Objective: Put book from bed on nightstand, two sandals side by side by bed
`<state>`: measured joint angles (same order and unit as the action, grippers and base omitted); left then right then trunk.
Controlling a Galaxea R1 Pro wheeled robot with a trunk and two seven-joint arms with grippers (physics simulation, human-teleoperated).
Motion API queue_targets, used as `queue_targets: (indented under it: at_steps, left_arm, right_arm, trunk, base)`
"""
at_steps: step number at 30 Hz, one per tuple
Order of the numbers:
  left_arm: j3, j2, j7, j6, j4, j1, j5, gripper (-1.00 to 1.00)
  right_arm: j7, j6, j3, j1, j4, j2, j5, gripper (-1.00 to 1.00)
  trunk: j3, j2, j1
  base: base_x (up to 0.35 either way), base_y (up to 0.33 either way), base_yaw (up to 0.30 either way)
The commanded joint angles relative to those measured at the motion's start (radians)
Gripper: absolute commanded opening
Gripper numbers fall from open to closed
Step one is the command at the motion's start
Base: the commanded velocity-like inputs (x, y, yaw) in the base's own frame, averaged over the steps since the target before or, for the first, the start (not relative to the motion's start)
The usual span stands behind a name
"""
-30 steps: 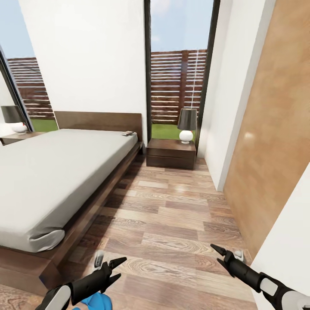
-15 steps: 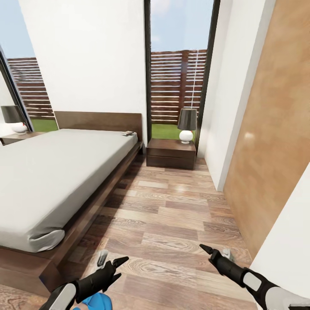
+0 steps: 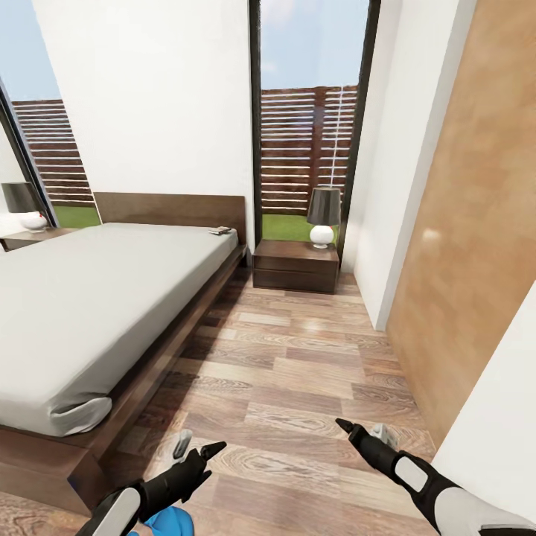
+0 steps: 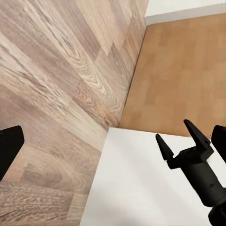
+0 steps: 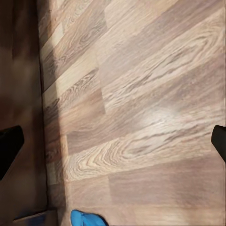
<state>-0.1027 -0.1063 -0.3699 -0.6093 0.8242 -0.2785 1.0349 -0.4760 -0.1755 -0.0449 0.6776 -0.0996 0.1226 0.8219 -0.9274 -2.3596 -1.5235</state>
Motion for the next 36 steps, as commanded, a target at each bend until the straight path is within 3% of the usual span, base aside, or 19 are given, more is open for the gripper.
queue_targets:
  at_steps: [1, 8, 24, 36]
  left_arm:
    - [-0.002, 0.001, 0.003, -0.002, 0.000, -0.001, 0.005, 1.00]
    - [-0.004, 0.009, 0.014, 0.002, -0.001, -0.001, 0.005, 1.00]
    - [-0.005, 0.013, 0.016, 0.001, -0.002, -0.001, 0.007, 1.00]
    - [-0.006, 0.028, 0.017, 0.002, -0.002, -0.001, 0.005, 1.00]
  right_arm:
    - [0.003, 0.009, -0.005, 0.000, -0.002, -0.001, 0.010, 1.00]
    - [0.025, 0.071, -0.005, 0.000, -0.005, -0.022, 0.008, 1.00]
    - [0.034, 0.085, -0.002, 0.000, -0.006, -0.032, 0.009, 1.00]
    - [0.029, 0.085, -0.002, 0.000, -0.006, -0.032, 0.010, 1.00]
  trunk:
    - [-0.001, 0.000, 0.000]
    - [-0.001, 0.000, 0.000]
    - [-0.001, 0.000, 0.000]
    - [-0.002, 0.000, 0.000]
  base:
    - [0.000, 0.000, 0.000]
    - [0.000, 0.000, 0.000]
    - [0.000, 0.000, -0.009]
    - [0.000, 0.000, -0.194]
